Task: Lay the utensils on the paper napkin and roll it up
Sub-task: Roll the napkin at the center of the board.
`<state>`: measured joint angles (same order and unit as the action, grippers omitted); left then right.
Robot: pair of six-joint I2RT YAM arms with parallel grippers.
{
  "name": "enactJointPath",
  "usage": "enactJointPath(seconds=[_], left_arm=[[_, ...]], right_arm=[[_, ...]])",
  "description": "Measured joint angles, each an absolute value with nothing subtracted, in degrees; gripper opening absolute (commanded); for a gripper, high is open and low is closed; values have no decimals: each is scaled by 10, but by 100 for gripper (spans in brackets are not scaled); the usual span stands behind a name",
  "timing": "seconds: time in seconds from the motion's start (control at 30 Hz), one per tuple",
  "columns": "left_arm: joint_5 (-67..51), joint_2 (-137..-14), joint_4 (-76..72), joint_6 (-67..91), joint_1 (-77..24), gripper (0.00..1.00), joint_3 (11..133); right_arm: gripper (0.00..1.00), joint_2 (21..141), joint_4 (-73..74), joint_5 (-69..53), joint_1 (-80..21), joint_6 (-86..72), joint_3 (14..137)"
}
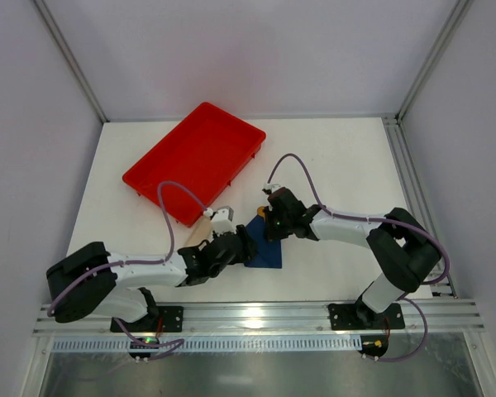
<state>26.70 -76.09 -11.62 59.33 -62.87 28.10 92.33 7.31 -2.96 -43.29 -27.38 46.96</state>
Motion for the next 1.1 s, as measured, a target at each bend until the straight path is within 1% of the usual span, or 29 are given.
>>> enactJointPath(seconds=[0.03, 0.07, 0.13, 0.17, 0.23, 0.27, 0.4, 0.53, 0.73, 1.1], left_arm=[[267, -764, -115, 592, -628, 49, 284], [265, -767, -112, 590, -627, 42, 288], [263, -773, -107, 582, -626, 33, 300], [262, -776, -103, 578, -626, 24, 307], [258, -786, -94, 567, -625, 17, 328], [255, -790, -92, 561, -625, 11, 336], [240, -805, -92, 543, -625, 2, 362], [223, -821, -97, 527, -625, 0, 367], [199, -832, -113, 516, -625, 0, 367], [196, -835, -123, 510, -623, 0, 383]], right_arm=[[4, 923, 73, -30, -433, -274, 469], [4, 923, 73, -30, -433, -274, 469], [4, 922, 73, -30, -433, -274, 469], [4, 922, 73, -30, -433, -274, 469], [4, 922, 73, -30, -433, -274, 469], [4, 922, 73, -30, -433, -274, 469], [4, 922, 74, -30, -433, -274, 469], [4, 922, 74, -30, -433, -274, 469], [4, 922, 74, -32, -433, -274, 469], [4, 922, 74, -32, -433, -274, 469]])
